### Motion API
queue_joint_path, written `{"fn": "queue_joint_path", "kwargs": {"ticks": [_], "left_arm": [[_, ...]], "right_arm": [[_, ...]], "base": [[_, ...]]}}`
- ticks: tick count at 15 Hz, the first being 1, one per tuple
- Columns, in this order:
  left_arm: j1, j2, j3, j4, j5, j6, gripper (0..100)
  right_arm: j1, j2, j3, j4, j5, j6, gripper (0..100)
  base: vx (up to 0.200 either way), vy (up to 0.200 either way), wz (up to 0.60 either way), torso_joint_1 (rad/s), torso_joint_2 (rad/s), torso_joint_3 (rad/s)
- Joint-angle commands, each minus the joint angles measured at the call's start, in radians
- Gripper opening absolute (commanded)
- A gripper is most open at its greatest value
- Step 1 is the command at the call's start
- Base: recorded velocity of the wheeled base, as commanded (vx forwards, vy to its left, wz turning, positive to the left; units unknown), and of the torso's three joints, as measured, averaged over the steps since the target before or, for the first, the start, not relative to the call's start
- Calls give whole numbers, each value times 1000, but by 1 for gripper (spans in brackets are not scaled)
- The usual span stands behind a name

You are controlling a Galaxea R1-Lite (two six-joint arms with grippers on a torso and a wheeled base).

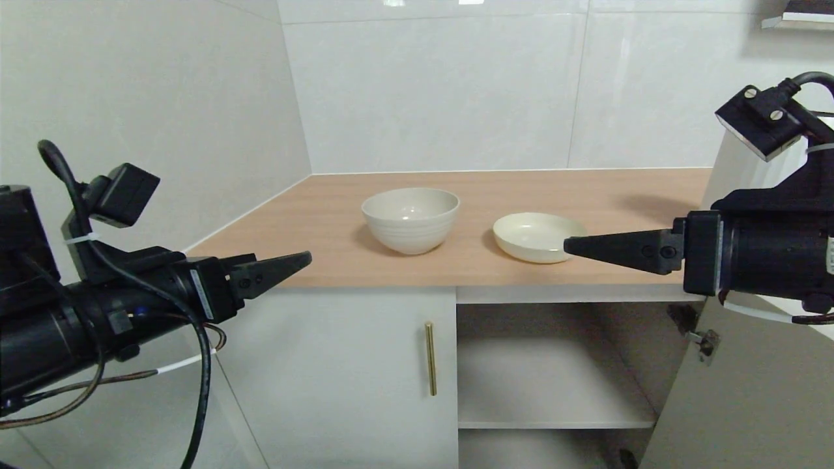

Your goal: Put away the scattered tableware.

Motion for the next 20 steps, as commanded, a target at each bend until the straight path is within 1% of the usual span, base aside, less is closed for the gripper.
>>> {"fn": "queue_joint_path", "kwargs": {"ticks": [1, 2, 4, 5, 7, 9, 10, 11, 12, 13, 14, 15, 16, 17, 18, 19, 20], "left_arm": [[-4, 43, -39, 31, 0, 0, 100], [-14, 64, -88, 106, 2, 0, 100], [-19, 101, -195, 230, 2, 0, 100], [-19, 123, -258, 278, 2, 0, 100], [-19, 181, -402, 411, 3, 0, 100], [-19, 232, -626, 715, 0, -3, 100], [-19, 259, -715, 836, -9, -22, 100], [-19, 308, -804, 934, -49, -92, 100], [-21, 330, -821, 942, -73, -160, 100], [-28, 361, -833, 940, -73, -210, 100], [-48, 388, -843, 939, -58, -236, 100], [-67, 417, -850, 937, -21, -259, 100], [-77, 448, -858, 936, 25, -273, 100], [-82, 471, -862, 931, 59, -278, 100], [-91, 515, -861, 890, 121, -296, 100], [-94, 526, -859, 871, 135, -305, 100], [-113, 560, -853, 804, 171, -358, 100]], "right_arm": [[-10, 13, 1, -6, 1, 0, 100], [-13, 21, 1, -9, 1, 0, 100], [-26, 47, -2, -11, 1, 0, 100], [-32, 64, -2, -23, 1, 0, 100], [-62, 101, 0, -69, 2, 0, 100], [-105, 153, 1, -141, 1, 0, 100], [-113, 176, 0, -164, -2, -2, 100], [-115, 214, -23, -166, -13, 0, 100], [-115, 242, -57, -149, -44, 3, 100], [-115, 280, -111, -75, -121, 6, 100], [-113, 322, -183, 14, -190, 12, 100], [-113, 358, -244, 88, -228, 63, 100], [-113, 380, -287, 124, -239, 124, 100], [-115, 391, -307, 138, -242, 142, 100], [-115, 406, -320, 147, -272, 145, 100], [-115, 411, -320, 144, -286, 147, 100], [-115, 435, -333, 143, -345, 147, 100]], "base": [[0, 0, 0, 159, -466, -290], [0, 0, 0, 168, -491, -300], [0, 0, 0, 181, -466, -286], [0, 0, 0, 188, -481, -281], [0, 0, 0, 198, -474, -283], [0, 0, 0, 124, -290, -171], [0, 0, 0, 41, -119, -76], [0, 0, 0, 32, -71, -32], [0, 0, 0, 0, 0, 0], [0, 0, 0, 0, 0, 0], [0, 0, 0, 0, 0, 0], [0, 0, 0, 0, 0, 0], [0, 0, 0, 0, 0, 0], [0, 0, 0, 0, 0, 0], [0, 0, 0, 0, 0, 0], [0, 0, 0, 0, 0, 0], [0, 0, 0, 0, 0, 0]]}}
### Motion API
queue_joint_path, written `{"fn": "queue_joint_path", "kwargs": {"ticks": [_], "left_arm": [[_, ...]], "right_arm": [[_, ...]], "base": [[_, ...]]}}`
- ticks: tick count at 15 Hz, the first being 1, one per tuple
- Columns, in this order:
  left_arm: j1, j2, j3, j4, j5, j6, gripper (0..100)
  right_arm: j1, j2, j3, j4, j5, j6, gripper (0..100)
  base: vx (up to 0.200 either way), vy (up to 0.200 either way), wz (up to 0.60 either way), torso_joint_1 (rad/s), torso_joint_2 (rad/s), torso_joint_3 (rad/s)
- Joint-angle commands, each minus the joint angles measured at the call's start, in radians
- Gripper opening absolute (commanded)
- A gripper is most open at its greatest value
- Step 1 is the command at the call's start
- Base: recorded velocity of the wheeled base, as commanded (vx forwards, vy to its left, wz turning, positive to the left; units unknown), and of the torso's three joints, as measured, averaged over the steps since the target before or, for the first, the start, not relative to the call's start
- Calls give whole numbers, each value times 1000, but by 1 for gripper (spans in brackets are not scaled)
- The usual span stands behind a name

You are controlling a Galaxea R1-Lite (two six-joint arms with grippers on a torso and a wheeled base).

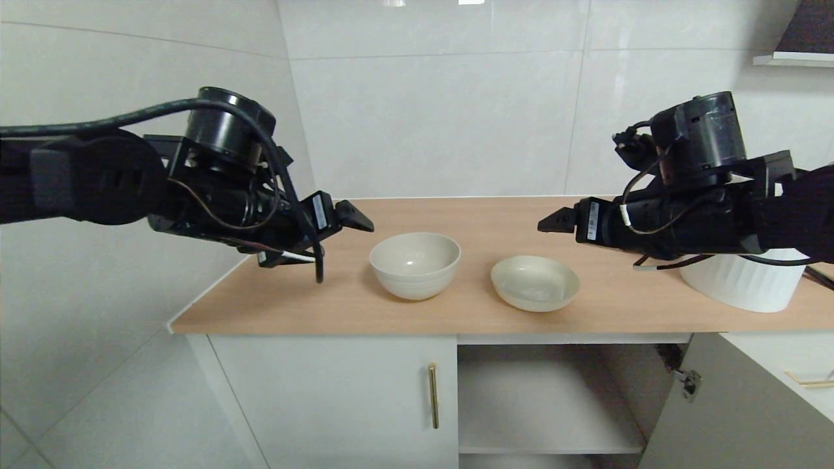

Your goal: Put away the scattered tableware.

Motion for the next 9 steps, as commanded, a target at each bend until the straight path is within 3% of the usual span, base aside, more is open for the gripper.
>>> {"fn": "queue_joint_path", "kwargs": {"ticks": [1, 9], "left_arm": [[-26, 86, 4, -56, 29, -44, 100], [-40, 184, -3, -125, 36, -68, 100]], "right_arm": [[0, 57, -25, 0, -37, 2, 100], [0, 54, -19, 0, -39, 4, 100]], "base": [[0, 0, 0, 0, 0, 0], [0, 0, 0, 0, 0, 0]]}}
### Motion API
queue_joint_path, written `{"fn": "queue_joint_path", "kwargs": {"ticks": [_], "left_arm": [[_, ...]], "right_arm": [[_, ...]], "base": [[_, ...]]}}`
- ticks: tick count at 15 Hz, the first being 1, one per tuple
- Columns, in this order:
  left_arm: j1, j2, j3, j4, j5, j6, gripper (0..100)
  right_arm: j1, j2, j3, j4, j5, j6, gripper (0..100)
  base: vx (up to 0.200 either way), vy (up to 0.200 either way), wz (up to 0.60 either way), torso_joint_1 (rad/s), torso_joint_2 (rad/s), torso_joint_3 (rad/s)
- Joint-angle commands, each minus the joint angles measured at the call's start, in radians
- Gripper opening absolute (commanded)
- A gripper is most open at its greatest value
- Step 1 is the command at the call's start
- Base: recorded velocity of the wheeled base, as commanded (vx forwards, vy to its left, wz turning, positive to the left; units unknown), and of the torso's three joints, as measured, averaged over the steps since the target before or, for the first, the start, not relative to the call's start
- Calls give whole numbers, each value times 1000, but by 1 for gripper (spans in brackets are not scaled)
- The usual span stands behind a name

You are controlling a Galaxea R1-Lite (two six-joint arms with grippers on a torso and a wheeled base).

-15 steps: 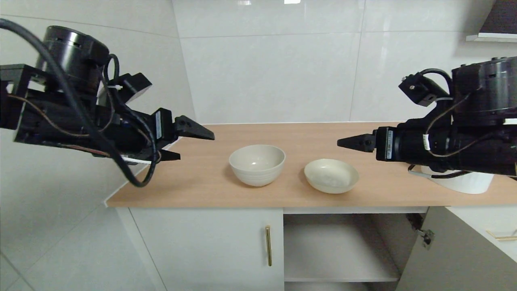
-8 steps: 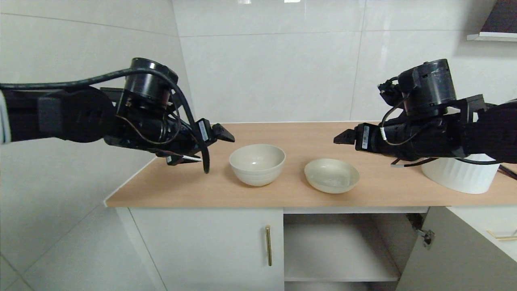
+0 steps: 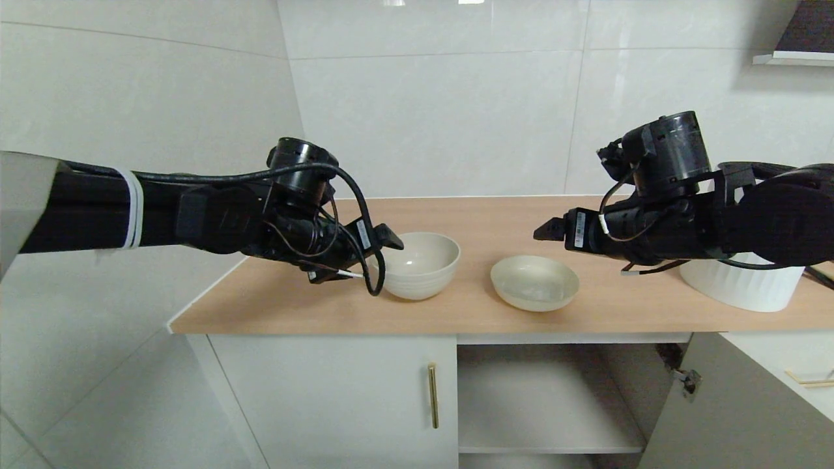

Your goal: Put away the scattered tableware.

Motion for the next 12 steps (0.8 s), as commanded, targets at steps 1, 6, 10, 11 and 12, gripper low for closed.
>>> {"fn": "queue_joint_path", "kwargs": {"ticks": [1, 6, 10, 11, 12], "left_arm": [[0, 24, -1, 0, 0, -1, 100], [-5, 47, -2, 0, -1, 1, 0], [-6, 41, -4, 0, -1, -1, 0], [-6, 38, -2, 0, -1, -1, 0], [-6, 36, -2, 0, 0, -2, 0]], "right_arm": [[1, -5, 1, 1, -1, 0, 100], [1, -14, 1, 1, -1, 0, 100], [1, -14, 1, 3, 1, -1, 100], [1, -14, -1, 6, -1, -1, 100], [1, -9, -5, 15, 1, -3, 100]], "base": [[0, 0, 0, 0, 0, 0], [0, 0, 0, 0, 0, 0], [0, 0, 0, 0, 0, 0], [0, 0, 0, 0, 0, 0], [0, 0, 0, 0, 0, 0]]}}
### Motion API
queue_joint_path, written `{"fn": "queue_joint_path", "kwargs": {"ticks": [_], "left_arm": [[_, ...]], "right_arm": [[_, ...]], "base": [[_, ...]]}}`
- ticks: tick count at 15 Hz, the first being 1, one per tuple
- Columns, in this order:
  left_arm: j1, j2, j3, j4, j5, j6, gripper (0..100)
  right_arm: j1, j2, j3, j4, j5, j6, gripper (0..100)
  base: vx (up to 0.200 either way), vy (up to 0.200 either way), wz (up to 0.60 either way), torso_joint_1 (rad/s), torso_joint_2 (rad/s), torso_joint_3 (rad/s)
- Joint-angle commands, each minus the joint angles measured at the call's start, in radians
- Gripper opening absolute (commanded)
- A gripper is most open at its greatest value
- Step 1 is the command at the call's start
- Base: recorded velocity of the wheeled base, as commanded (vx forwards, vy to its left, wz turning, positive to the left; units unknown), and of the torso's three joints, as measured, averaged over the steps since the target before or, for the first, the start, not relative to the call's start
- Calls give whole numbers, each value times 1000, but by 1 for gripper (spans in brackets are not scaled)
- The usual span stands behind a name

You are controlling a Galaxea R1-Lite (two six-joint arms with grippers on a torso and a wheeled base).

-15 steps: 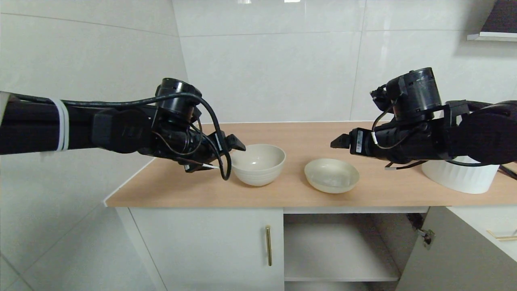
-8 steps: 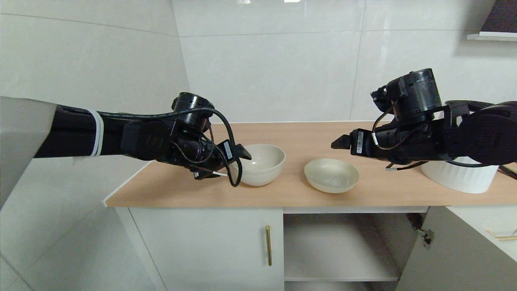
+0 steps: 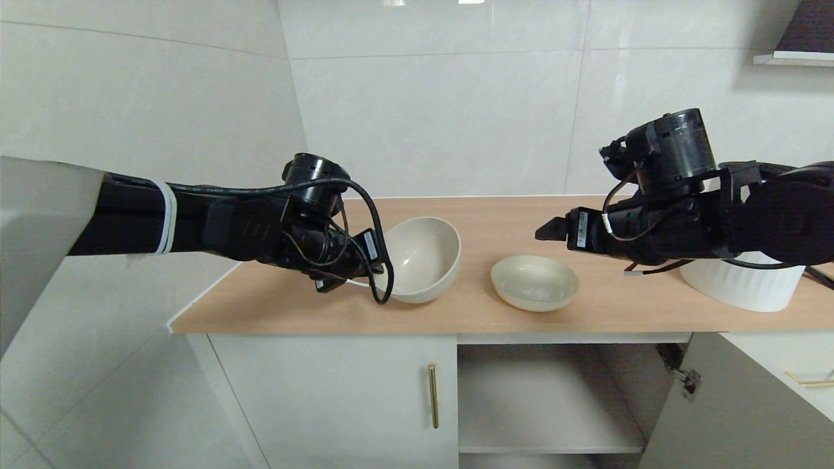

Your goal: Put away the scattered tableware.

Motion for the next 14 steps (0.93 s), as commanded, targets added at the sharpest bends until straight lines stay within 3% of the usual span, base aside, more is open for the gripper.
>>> {"fn": "queue_joint_path", "kwargs": {"ticks": [1, 2, 4, 6, 14], "left_arm": [[0, -9, 1, 0, -1, -1, 0], [0, -9, 1, 0, -1, -1, 0], [0, -20, 3, 1, -1, -1, 0], [0, -61, 26, 1, -8, 4, 0], [-17, -126, 69, 0, -44, 10, 0]], "right_arm": [[-1, 7, -19, 43, -1, -1, 100], [-1, 7, -19, 43, -1, -1, 100], [-15, 41, -107, 196, -4, 19, 100], [-37, 128, -204, 325, -93, 50, 100], [-83, 254, -253, 336, -124, 53, 100]], "base": [[0, 0, 0, 0, 0, 0], [0, 0, 0, 0, 0, 0], [0, 0, 0, 0, 0, 0], [0, 0, 0, 0, 0, 0], [0, 0, 0, 0, 0, 0]]}}
